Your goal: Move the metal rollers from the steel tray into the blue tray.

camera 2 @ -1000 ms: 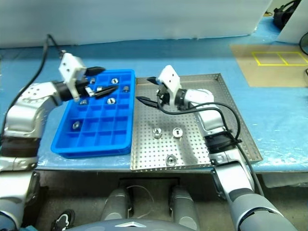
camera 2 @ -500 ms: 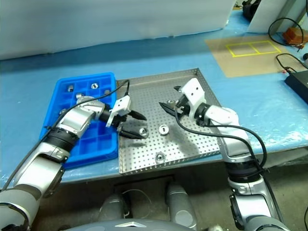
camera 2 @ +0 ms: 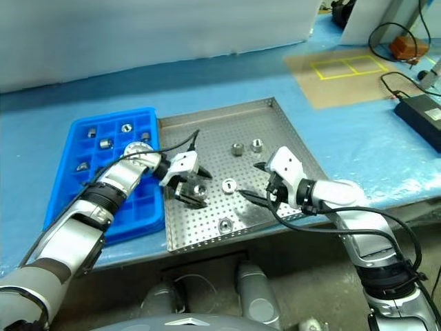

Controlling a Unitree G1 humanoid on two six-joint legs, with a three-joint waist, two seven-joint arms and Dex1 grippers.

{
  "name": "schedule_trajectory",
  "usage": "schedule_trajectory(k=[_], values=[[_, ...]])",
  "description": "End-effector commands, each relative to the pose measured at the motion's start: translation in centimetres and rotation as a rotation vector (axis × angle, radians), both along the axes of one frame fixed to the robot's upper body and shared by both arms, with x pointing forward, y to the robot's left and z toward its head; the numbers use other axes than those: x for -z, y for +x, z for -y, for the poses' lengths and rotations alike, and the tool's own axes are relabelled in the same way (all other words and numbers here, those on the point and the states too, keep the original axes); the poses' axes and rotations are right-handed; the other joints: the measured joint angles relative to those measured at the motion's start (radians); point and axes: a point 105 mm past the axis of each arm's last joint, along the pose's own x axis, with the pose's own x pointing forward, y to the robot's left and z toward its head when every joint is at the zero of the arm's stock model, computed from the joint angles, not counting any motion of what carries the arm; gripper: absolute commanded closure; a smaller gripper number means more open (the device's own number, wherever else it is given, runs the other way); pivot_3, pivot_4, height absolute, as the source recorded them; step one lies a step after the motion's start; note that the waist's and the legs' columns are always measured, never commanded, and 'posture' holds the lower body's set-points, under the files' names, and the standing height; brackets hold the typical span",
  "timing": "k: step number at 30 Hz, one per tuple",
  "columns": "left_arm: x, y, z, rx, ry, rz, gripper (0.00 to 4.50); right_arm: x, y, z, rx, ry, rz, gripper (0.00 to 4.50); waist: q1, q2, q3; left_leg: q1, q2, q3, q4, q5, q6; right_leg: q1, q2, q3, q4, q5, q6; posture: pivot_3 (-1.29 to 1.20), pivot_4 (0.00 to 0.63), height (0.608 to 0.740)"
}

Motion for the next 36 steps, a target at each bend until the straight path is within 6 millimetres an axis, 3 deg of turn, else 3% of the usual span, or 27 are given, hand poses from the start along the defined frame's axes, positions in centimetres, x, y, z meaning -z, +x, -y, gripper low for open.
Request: schedule_trajectory(k=[1,6,12,15,18,22,26,30,32,36], values=[[1.0,-0.5,-0.6,0.019,0.043,-0.030,0.06,-1.2,0.1,-0.3,0.006,0.012,0.058,0.19,-0.008,0.001,-0.001,-0.001,0.000,-0.001,0.000,0.000,0.000,0.000,0.000,-0.001,-0.001,0.001,0.000,-0.69,0.150,0.740],[1.4,-0.7,-0.8,0.017,0.065,-0.051,0.06,-1.3,0.6,-0.4,0.033,0.013,0.081,0.19,-0.020,0.001,-0.001,-0.001,-0.001,-0.001,0.000,-0.002,0.003,0.004,-0.002,-0.002,-0.006,0.003,0.000,-0.69,0.150,0.740],[1.1,0.3,-1.0,-0.050,0.048,-0.019,1.93,-1.4,1.2,-0.4,0.049,0.018,0.101,0.19,-0.034,0.002,-0.002,-0.002,-0.001,-0.001,0.000,-0.003,0.007,0.006,-0.003,-0.004,-0.011,0.004,-0.003,-0.69,0.150,0.740],[0.9,-0.1,-1.3,-0.013,0.046,-0.038,2.73,-1.4,1.5,-0.6,0.054,0.017,0.112,0.19,-0.035,0.002,-0.002,-0.002,-0.001,-0.001,0.000,-0.003,0.008,0.007,-0.003,-0.004,-0.011,0.004,-0.003,-0.68,0.150,0.740],[0.9,0.2,-1.5,-0.036,0.051,-0.024,2.73,-1.3,2.0,-0.7,0.065,0.019,0.119,0.19,-0.035,0.002,-0.002,-0.001,-0.001,-0.001,0.000,-0.003,0.008,0.007,-0.003,-0.004,-0.011,0.004,-0.003,-0.67,0.150,0.740],[-0.8,1.1,-1.2,-0.058,0.003,0.026,2.73,-1.3,2.1,-1.1,0.051,0.020,0.126,0.19,-0.035,0.002,-0.001,0.000,-0.002,-0.001,0.000,-0.004,0.007,0.008,-0.004,-0.005,-0.011,0.004,-0.003,-0.65,0.150,0.740],[-6.4,2.9,-1.2,-0.153,-0.165,0.072,2.73,-1.8,2.3,-2.0,0.007,0.044,0.132,0.19,-0.034,0.001,-0.001,-0.001,-0.002,-0.001,0.000,-0.004,0.006,0.008,-0.004,-0.005,-0.011,0.004,-0.003,-0.60,0.150,0.740],[-10.8,3.3,-4.3,-0.248,-0.239,0.099,2.73,-2.2,3.1,-3.2,-0.052,0.070,0.131,0.19,-0.032,0.001,0.000,-0.005,-0.002,0.000,0.001,-0.003,0.008,0.002,-0.005,-0.005,-0.008,0.005,-0.004,-0.53,0.150,0.740],[-11.9,3.1,-6.1,-0.305,-0.248,0.108,2.73,-2.0,3.5,-3.7,-0.079,0.064,0.132,0.19,-0.032,0.001,0.000,-0.004,-0.001,0.000,-0.001,-0.002,0.008,0.001,-0.004,-0.005,-0.007,0.005,-0.004,-0.48,0.150,0.740],[-12.6,2.0,-12.4,-0.516,-0.222,0.140,2.73,-2.2,4.3,-5.7,-0.164,0.077,0.140,0.19,-0.029,0.004,0.001,-0.004,0.000,0.000,-0.003,-0.002,0.008,-0.001,-0.004,-0.005,-0.006,0.004,-0.004,-0.39,0.150,0.740]])
